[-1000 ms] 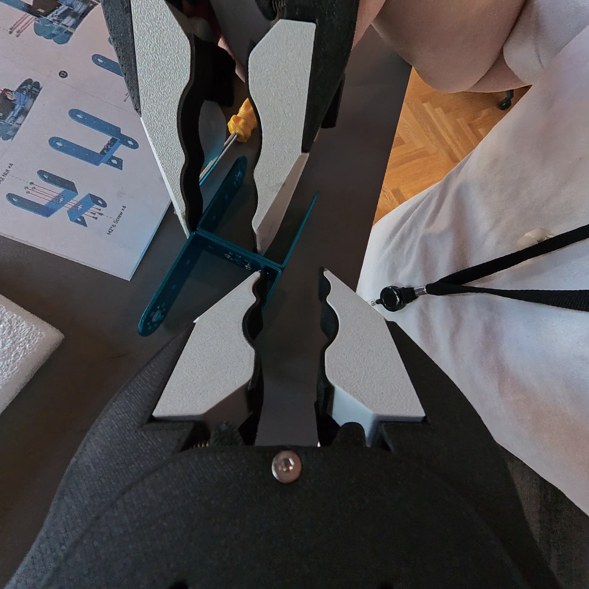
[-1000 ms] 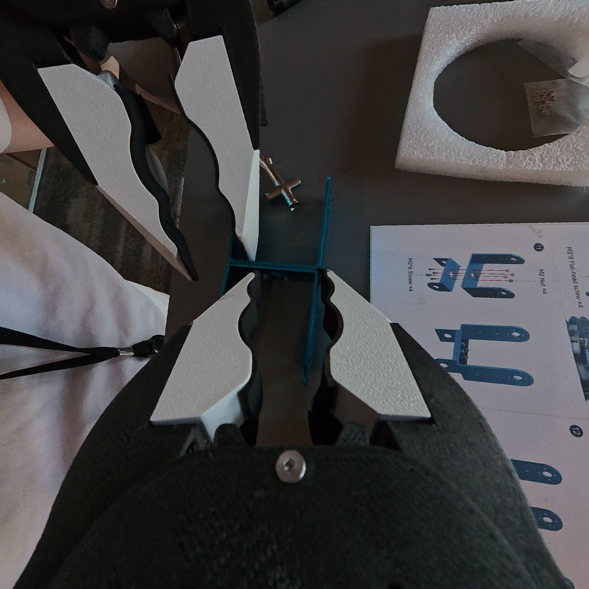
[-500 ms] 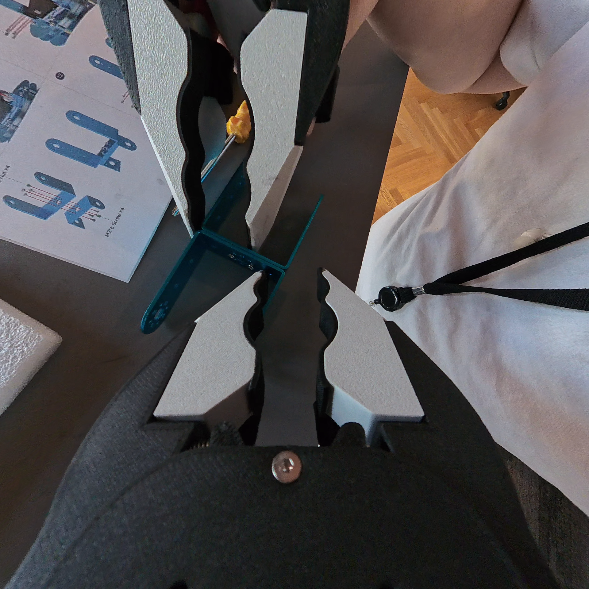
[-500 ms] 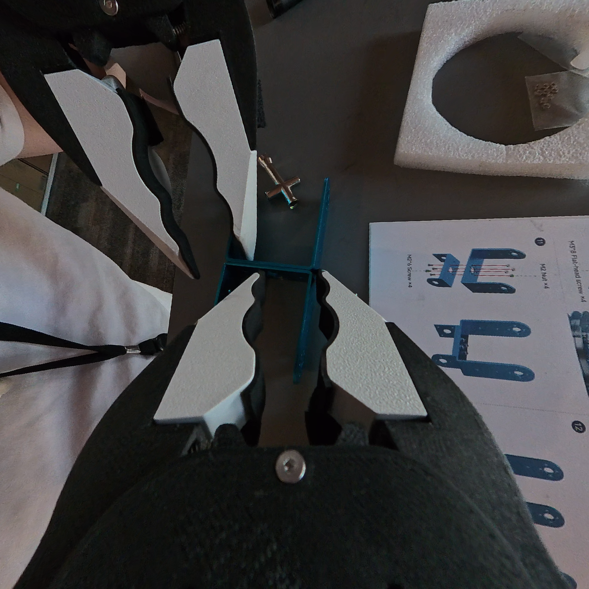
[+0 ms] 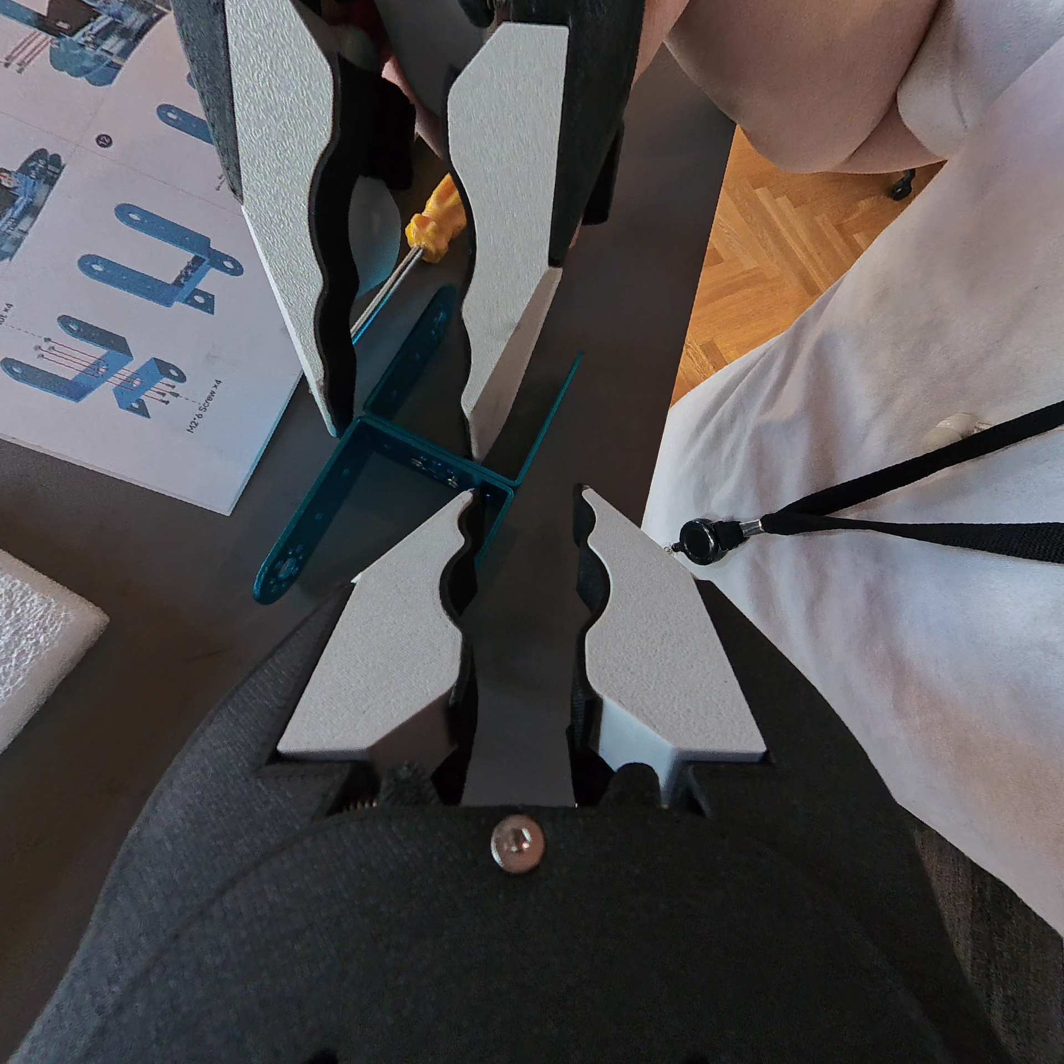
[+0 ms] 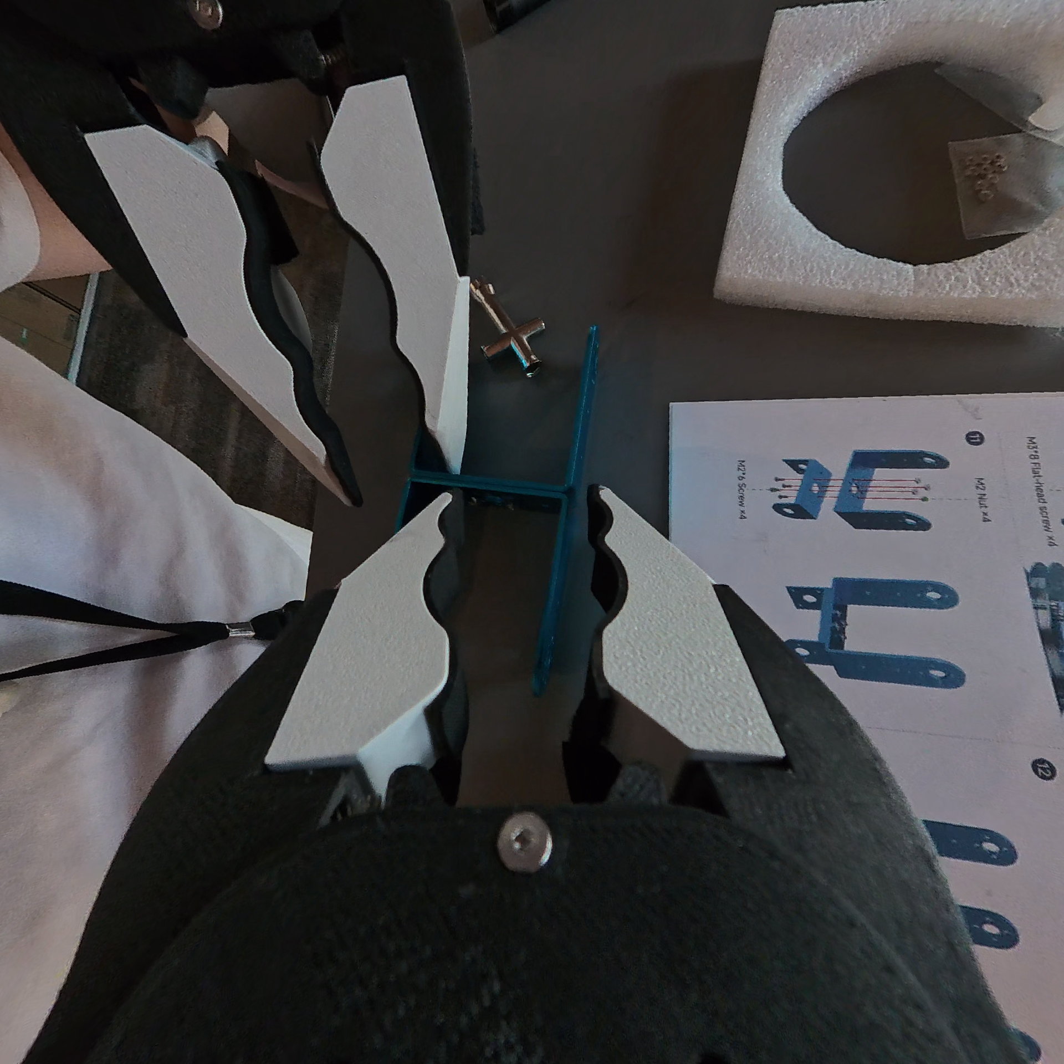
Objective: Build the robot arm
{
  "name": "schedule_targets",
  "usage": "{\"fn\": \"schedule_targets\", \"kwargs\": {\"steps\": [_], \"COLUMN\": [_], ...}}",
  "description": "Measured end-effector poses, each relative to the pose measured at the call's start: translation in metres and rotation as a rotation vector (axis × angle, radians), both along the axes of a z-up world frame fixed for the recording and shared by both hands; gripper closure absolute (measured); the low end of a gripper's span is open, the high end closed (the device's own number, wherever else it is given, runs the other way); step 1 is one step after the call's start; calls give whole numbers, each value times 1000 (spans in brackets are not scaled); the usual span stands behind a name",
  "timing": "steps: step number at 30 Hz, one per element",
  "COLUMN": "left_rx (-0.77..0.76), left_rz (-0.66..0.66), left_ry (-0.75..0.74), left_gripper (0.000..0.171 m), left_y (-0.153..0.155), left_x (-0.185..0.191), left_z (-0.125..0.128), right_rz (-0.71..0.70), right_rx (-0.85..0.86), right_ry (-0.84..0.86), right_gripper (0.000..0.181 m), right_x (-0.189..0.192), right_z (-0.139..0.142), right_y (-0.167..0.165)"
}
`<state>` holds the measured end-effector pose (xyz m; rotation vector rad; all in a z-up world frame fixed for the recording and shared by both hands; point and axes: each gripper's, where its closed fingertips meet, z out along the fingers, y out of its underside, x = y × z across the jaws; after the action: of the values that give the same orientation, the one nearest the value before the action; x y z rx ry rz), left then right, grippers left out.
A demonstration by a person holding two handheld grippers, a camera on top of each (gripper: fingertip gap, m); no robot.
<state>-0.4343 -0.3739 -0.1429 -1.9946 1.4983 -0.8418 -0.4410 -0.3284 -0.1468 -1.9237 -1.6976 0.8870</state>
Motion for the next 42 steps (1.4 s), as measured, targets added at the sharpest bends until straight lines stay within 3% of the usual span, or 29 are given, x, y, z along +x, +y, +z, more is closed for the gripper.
{"fn": "schedule_targets", "kwargs": {"steps": [18,28,42], "left_rx": [7,8,12], "left_rz": [-3,-6,-11], "left_ry": [4,1,4], "left_gripper": [143,143,143], "left_y": [0,0,-1], "left_x": [0,0,1], "left_z": [0,0,-1], "right_rz": [-9,3,-10], "right_rx": [14,6,8], "right_ry": [-4,-13,4], "right_gripper": [152,137,147], "right_x": [1,3,3], "right_z": [0,-2,2], "right_y": [3,1,3]}}
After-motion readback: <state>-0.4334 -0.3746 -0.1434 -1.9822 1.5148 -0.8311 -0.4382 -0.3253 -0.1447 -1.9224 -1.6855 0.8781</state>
